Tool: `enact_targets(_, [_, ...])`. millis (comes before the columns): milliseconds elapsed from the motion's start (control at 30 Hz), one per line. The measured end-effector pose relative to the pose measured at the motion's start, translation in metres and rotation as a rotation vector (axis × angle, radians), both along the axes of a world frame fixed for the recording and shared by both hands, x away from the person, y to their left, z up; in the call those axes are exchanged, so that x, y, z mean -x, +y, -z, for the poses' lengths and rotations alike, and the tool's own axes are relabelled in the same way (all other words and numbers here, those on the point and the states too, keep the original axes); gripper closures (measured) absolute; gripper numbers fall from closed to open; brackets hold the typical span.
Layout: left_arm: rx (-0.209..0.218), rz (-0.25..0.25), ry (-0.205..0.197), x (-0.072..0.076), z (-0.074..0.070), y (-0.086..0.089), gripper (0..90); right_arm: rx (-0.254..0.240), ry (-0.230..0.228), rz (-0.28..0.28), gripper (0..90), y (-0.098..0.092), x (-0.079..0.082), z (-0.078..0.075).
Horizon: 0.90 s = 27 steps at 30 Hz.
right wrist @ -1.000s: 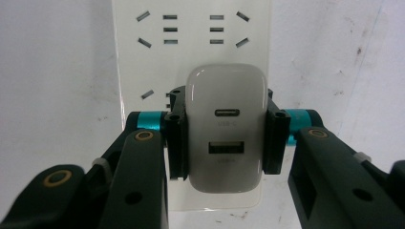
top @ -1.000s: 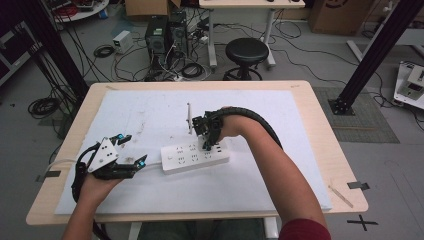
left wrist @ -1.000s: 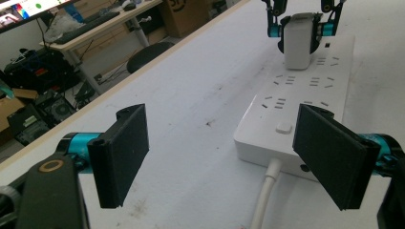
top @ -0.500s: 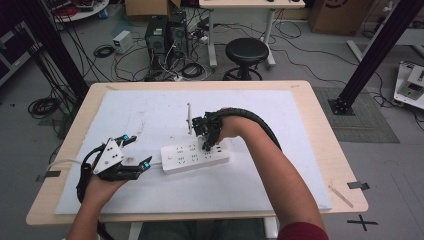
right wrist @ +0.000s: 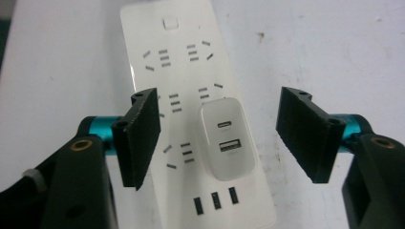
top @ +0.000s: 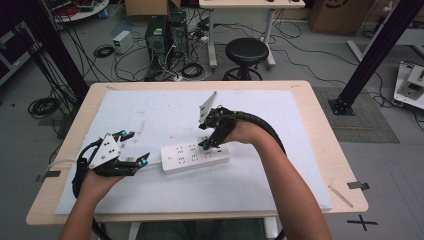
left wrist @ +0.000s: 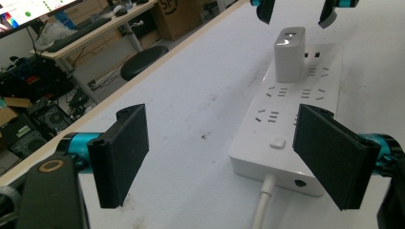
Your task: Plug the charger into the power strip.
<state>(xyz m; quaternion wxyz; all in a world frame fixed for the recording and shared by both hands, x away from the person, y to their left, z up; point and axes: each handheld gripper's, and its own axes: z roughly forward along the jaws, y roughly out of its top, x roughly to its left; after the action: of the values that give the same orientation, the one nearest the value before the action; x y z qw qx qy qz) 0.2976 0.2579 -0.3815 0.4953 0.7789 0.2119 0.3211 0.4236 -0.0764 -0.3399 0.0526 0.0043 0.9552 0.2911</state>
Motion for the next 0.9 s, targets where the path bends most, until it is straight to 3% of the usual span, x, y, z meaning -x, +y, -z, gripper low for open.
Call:
enact_targets(200, [0.0, 0.02, 0.001, -0.003, -0.004, 0.002, 19.7, -0.128, 0.006, 0.132, 20.9, -0.022, 0.015, 0.002])
enact_targets(267, [-0.001, 0.023, 0.001, -0.003, -0.004, 0.003, 19.6, -0.157, 0.007, 0.146, 20.8, -0.027, 0.018, 0.002])
enact_targets(367, [0.005, 0.037, 0.008, -0.005, -0.004, 0.003, 19.7, -0.285, 0.007, 0.218, 18.6, -0.052, 0.027, 0.004])
enact_targets(600, [0.032, 0.05, 0.024, -0.01, -0.002, 0.002, 19.6, -0.458, 0.003, 0.344, 18.6, -0.096, 0.043, 0.011])
enact_targets(767, [0.047, 0.055, 0.04, -0.013, 0.0, 0.002, 19.7, -0.531, -0.012, 0.414, 18.2, -0.118, 0.05, 0.018])
enact_targets(900, [0.051, 0.049, 0.045, -0.014, 0.001, 0.004, 19.6, -0.527, -0.017, 0.441, 18.2, -0.122, 0.051, 0.022])
